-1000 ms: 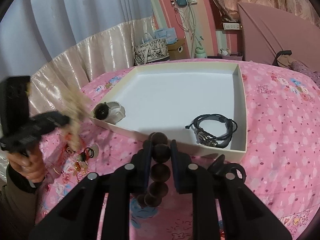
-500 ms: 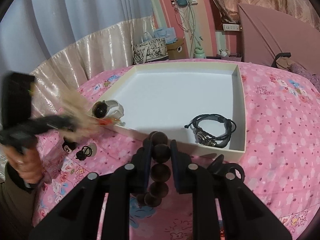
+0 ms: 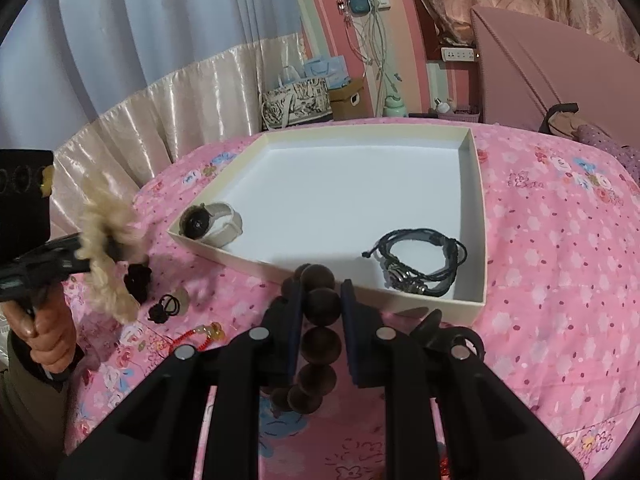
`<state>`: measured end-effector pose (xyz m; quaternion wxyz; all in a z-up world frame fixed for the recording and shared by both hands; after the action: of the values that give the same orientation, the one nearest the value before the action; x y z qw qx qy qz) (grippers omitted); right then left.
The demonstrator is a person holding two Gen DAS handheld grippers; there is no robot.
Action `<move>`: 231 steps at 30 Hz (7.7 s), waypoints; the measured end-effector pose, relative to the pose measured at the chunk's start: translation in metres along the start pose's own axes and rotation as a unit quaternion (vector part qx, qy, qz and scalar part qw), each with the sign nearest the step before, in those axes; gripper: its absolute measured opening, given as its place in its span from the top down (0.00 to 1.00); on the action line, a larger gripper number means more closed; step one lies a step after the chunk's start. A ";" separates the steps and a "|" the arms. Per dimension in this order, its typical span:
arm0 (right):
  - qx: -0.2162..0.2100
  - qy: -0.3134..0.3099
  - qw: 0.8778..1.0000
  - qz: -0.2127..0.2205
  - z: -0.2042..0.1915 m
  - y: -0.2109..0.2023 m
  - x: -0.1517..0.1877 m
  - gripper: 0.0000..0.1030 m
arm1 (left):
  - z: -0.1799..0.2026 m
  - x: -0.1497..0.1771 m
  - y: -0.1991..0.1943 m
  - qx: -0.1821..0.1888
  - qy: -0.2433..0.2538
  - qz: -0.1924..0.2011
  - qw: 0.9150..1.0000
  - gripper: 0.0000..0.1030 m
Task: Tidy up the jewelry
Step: 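Carry the cream scrunchie into the tray with the left tool while the right tool drops the bead bracelet there, then grasp the black scrunchie with the right tool while the left tool grasps the jade pendant, then carry the jade pendant over the tray with the left tool while the right tool carries the black scrunchie, then open the left tool to drop the pendant in the tray while the right tool releases the black scrunchie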
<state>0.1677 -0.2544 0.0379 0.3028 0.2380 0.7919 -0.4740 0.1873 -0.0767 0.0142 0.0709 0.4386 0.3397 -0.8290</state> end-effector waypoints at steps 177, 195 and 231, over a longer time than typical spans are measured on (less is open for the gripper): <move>0.184 -0.026 0.974 0.128 0.007 0.038 -0.038 0.46 | -0.027 -0.008 0.063 -0.404 0.048 0.085 0.910 0.70; 0.177 -0.007 0.976 0.123 0.016 0.038 -0.037 0.46 | -0.038 -0.016 0.067 -0.402 0.037 0.082 0.911 0.70; 0.179 -0.007 0.976 0.122 0.022 0.035 -0.037 0.46 | -0.039 -0.018 0.067 -0.401 0.035 0.081 0.912 0.70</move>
<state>0.2225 -0.2624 0.0351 0.3165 0.3800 0.6569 -0.5692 0.2524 -0.1063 -0.0209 0.2960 0.4280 0.6086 -0.5990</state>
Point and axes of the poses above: each gripper's, at about its wrist camera, not at the fingertips, and y roughly the way its jaws point, z to its right, x to its underside, the point moved 2 cm from there along y, roughly the way its jaws point, and after that the axes turned 5 degrees about -x, right-handed, at the moved point
